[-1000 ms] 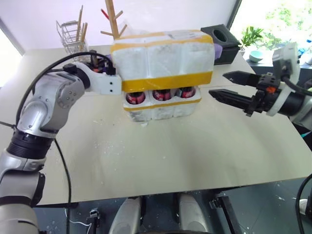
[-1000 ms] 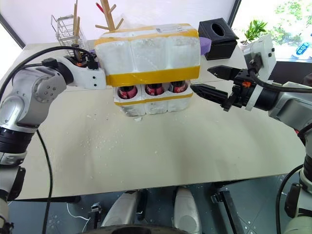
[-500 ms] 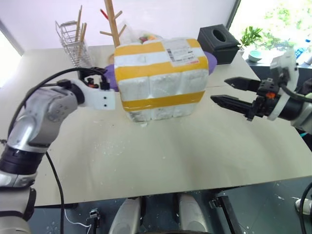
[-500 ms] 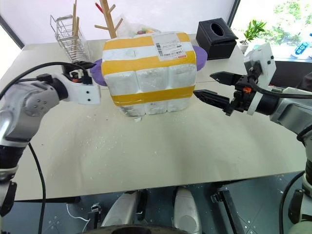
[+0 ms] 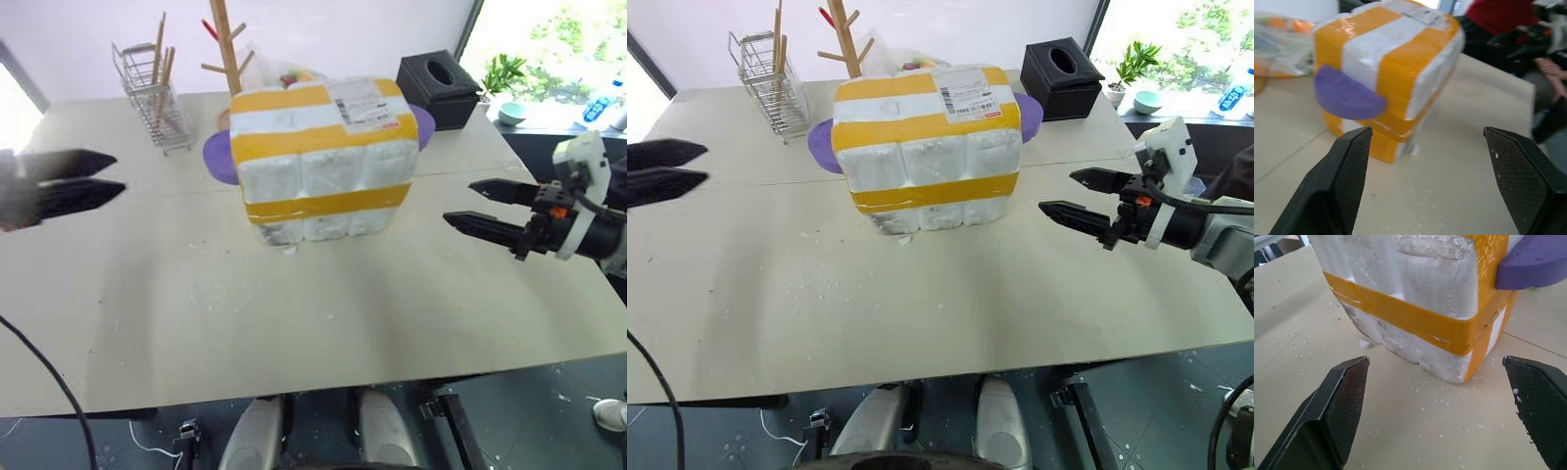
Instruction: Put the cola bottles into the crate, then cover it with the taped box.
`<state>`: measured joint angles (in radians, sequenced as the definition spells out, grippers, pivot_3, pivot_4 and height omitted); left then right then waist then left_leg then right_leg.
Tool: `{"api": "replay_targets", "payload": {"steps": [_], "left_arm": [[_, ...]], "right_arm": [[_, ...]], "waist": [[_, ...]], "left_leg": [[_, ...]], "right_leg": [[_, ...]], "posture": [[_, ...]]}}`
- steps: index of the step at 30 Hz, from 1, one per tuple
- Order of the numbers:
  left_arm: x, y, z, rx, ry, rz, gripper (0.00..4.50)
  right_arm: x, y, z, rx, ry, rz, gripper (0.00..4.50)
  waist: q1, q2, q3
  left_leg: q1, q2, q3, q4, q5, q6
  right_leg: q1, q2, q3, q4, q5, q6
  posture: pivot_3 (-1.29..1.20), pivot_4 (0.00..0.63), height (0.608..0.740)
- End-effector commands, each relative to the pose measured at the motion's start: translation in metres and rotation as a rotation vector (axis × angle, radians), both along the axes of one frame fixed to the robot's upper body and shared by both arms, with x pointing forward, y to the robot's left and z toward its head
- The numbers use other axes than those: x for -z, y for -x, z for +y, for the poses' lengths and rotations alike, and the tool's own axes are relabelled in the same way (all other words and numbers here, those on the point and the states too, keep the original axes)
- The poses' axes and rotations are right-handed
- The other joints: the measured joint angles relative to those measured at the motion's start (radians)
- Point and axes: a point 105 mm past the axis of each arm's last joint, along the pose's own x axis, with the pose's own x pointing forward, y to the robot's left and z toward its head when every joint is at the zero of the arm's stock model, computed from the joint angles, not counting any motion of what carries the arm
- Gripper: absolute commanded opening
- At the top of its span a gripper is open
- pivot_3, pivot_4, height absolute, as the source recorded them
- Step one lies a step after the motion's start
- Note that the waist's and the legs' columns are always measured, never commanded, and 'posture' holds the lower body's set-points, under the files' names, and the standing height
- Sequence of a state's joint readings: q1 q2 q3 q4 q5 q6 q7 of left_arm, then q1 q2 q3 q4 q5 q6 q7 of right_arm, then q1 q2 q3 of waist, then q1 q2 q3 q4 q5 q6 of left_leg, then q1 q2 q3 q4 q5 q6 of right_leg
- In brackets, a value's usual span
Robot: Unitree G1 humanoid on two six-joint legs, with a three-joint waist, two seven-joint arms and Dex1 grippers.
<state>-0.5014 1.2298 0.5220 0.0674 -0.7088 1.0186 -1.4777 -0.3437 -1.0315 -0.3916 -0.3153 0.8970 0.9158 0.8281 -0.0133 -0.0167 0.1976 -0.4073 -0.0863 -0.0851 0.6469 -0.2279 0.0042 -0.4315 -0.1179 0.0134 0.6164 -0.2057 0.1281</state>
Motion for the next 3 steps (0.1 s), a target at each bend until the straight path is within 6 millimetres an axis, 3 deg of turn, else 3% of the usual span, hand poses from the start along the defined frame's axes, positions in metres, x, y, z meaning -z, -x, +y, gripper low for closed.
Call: {"api": "replay_targets", "payload": {"steps": [1,3], "left_arm": [[0.0077,-0.0004,0.0009,0.043,-0.056,0.036,3.8],[0.0089,-0.0032,-0.0007,0.052,-0.092,0.028,3.8]], "right_arm": [[-0.0137,0.0008,0.0009,-0.034,0.029,-0.064,4.5],[-0.0137,-0.0018,0.0018,-0.035,0.031,-0.07,4.5]], "waist": [[0.002,0.001,0.0],[0.002,0.001,0.0]], "left_leg": [[0.0,0.0,0.0,0.0,0.0,0.0],[0.0,0.0,0.0,0.0,0.0,0.0]], "right_leg": [[0.0,0.0,0.0,0.0,-0.001,-0.003],[0.0,0.0,0.0,-0.001,-0.001,-0.003]], "posture": [[0.0,0.15,0.739],[0.0,0.15,0.739]]}}
